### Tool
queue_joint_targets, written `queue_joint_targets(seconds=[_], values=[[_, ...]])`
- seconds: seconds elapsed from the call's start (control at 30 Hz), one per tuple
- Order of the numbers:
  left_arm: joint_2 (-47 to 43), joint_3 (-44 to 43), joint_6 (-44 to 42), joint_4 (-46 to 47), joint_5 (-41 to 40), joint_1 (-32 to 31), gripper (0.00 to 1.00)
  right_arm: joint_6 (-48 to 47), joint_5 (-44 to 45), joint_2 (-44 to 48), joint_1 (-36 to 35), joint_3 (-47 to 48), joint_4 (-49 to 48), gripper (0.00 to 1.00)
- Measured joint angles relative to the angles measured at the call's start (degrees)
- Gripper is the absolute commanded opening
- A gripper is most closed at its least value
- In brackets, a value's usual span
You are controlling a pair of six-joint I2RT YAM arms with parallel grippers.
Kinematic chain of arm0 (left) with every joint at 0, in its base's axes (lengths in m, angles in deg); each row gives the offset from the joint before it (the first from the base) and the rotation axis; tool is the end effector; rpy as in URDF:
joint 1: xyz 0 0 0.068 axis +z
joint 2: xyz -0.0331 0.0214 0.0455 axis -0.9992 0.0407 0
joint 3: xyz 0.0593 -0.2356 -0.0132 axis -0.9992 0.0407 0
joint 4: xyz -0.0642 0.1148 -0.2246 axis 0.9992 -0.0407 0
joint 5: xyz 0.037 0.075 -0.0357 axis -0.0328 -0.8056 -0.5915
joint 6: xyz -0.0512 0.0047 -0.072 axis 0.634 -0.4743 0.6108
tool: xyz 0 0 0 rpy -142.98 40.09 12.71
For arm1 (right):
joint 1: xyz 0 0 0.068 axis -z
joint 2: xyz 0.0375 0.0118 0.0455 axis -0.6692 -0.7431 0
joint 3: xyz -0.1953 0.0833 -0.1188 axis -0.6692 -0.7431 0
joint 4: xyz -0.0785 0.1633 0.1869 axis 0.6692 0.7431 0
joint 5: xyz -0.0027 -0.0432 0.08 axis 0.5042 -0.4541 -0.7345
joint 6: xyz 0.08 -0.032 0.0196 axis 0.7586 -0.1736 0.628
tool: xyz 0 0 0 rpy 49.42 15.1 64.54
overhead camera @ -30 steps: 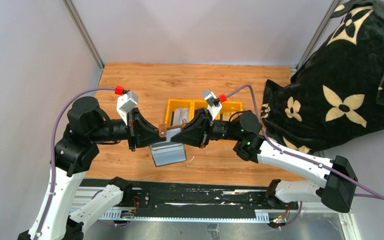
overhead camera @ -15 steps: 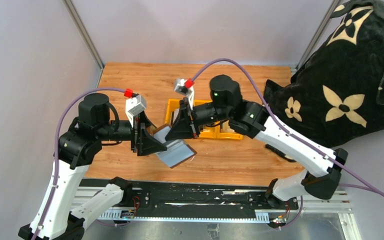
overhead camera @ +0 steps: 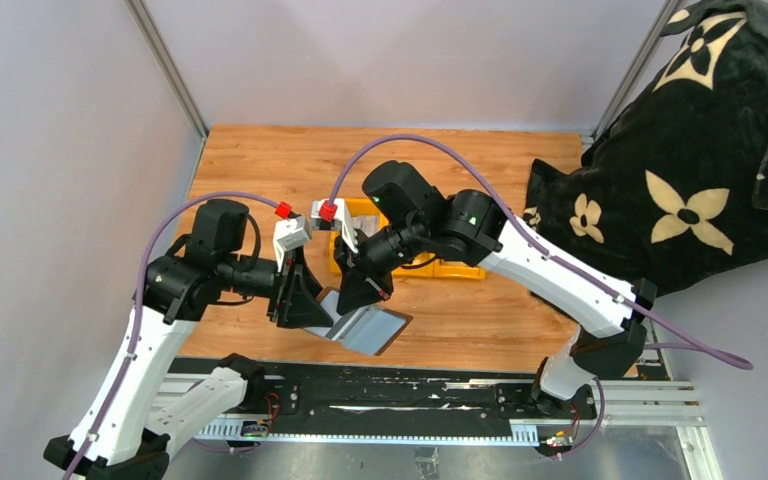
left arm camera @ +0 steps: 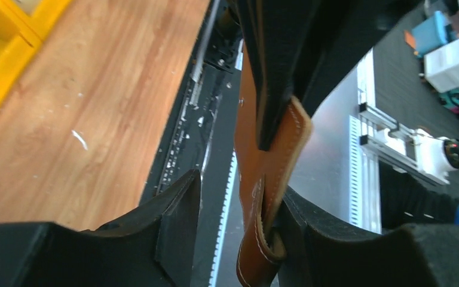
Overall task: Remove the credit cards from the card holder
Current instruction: Remove the credit card from the card holder.
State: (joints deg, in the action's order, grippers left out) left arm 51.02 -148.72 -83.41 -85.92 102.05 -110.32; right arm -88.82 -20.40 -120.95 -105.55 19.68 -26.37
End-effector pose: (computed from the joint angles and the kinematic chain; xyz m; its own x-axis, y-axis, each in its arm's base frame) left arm 0.1155 -0.1230 0.3528 -0.5288 0.2766 -0.8024 0.8487 0.1633 -0.5031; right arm 0.1079 0.3362 0.4046 -0.2516 -0.4797 -0.8406 -0.9101 -0.1783 0.3741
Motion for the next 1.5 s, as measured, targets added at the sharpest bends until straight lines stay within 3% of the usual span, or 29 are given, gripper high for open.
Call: queue_joint_targets(seconds=[0.2, 0.33, 0.47, 0.57, 0.67, 0.77, 0.9, 1.07, 1.33, 1.5], values=[[0.04, 0.74, -0.04, -2.01, 2.69, 0.00, 0.16, -3.76, 1.99, -3.85, -1.11, 6.25, 5.62, 0.00], [-0.11, 0.63, -1.20, -3.39, 4.07, 0.00, 0.13, -5.38, 2.16, -4.02, -1.44, 6.54, 6.27, 0.01], [0.07, 0.63, -2.49, -4.09, 5.66, 0.00, 0.00, -6.21, 1.64, -4.02, -1.64, 6.69, 6.49, 0.20], [0.31, 0.63, -3.63, -4.31, 6.78, 0.00, 0.00, -6.64, 1.22, -4.07, -1.77, 7.13, 7.21, 0.46], [1.18, 0.22, -4.13, -4.63, 6.71, 0.00, 0.00, -6.69, 1.70, -3.87, -1.57, 7.45, 7.41, 0.54], [2.51, -1.29, -4.35, -4.83, 5.27, 0.04, 0.00, -4.07, 3.65, -1.31, -0.02, 4.59, 3.13, 0.56], [3.80, -2.78, -1.90, -2.67, 1.73, 1.70, 0.00, 3.10, 8.46, 9.55, 4.98, -7.63, -9.40, 0.57], [1.31, -1.33, 8.55, 8.81, -3.37, 6.08, 0.00, 13.20, 11.82, 23.06, 6.69, -20.46, -25.35, 0.52], [-2.67, 2.78, 23.78, 25.40, -3.65, 7.17, 0.00, 25.66, 8.85, 23.63, 6.67, -31.56, -40.79, 0.47], [-3.28, 4.26, 29.24, 30.29, -1.97, 7.17, 0.00, 29.99, 7.19, 20.61, 6.67, -35.04, -43.91, 0.46]])
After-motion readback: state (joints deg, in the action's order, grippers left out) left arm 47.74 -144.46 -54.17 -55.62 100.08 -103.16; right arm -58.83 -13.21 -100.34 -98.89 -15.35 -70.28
